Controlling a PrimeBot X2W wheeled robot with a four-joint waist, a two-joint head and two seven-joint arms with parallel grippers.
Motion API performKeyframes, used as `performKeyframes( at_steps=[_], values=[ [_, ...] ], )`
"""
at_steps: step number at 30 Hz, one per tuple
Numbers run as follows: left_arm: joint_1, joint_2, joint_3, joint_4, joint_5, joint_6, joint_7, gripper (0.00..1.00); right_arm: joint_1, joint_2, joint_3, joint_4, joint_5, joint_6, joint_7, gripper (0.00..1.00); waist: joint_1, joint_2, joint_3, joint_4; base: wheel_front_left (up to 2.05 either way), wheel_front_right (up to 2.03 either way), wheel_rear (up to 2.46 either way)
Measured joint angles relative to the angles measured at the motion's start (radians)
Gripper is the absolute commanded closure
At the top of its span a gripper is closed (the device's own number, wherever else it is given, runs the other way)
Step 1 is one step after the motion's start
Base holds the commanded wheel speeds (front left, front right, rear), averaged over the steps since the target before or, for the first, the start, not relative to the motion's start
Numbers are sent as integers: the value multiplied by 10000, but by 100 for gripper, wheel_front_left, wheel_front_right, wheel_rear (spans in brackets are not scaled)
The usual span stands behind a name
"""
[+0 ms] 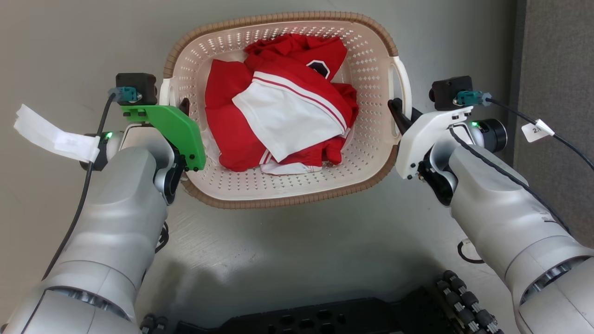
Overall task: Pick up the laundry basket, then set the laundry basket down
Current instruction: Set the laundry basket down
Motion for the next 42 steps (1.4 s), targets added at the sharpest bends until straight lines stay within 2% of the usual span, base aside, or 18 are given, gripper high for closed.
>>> performKeyframes(
  at_steps=[24,25,26,27,28,42],
  values=[
    [-115,-23,-142,251,-4,-182,59,100,-191,38,155,186,94,86,-6,100,0,0,21,56,0,0,0],
    [-115,-19,-182,257,0,-186,81,62,-189,40,155,186,180,86,35,98,0,0,10,58,0,0,0],
    [-114,-10,-236,280,0,-236,138,0,-190,31,201,184,196,90,35,57,0,0,-1,61,0,0,0],
    [-111,17,-265,309,0,-255,146,0,-185,4,238,184,199,88,35,24,0,0,-14,65,0,0,0],
    [-111,88,-276,318,0,-255,144,0,-177,-27,242,186,226,102,35,0,0,0,-29,70,0,0,0],
    [131,194,-176,322,-38,-259,-660,0,240,-119,368,104,397,102,-192,0,1,0,-671,152,0,0,0]
  ],
)
